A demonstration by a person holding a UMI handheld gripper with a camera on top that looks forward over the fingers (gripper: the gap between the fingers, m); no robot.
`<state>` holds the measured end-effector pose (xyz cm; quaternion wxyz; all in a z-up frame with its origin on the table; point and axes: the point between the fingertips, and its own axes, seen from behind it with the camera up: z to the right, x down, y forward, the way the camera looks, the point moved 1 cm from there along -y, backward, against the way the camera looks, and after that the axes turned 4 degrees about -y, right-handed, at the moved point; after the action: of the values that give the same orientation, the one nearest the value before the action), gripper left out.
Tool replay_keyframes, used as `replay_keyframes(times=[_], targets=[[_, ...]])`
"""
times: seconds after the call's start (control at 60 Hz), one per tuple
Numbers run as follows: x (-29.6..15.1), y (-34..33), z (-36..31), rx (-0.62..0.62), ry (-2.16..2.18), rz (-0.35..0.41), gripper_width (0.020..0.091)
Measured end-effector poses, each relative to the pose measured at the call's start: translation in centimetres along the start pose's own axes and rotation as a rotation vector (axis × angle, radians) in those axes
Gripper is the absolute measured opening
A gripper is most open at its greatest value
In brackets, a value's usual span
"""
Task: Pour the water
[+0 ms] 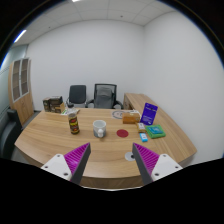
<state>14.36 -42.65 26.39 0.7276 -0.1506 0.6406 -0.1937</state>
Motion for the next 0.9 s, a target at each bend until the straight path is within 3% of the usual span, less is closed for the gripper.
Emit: replay_keyframes(times=[0.15, 0.367, 0.667, 0.783, 0.9], targets=[[0.6, 3.2, -2.7, 0.009, -0.014, -0.030, 0.0854], [1.1, 9.7, -12.0, -0.047, -0.010, -0.056, 0.0856], [-2.3, 25.0, -24.8, -0.060, 0.116, 0.006, 0.0860], [-4.4, 31.0, -26.3, -0.041, 0.084, 0.069, 0.0857], [-4.9, 36.4, -26.7, -0.010, 0.073, 0.084, 0.0822]])
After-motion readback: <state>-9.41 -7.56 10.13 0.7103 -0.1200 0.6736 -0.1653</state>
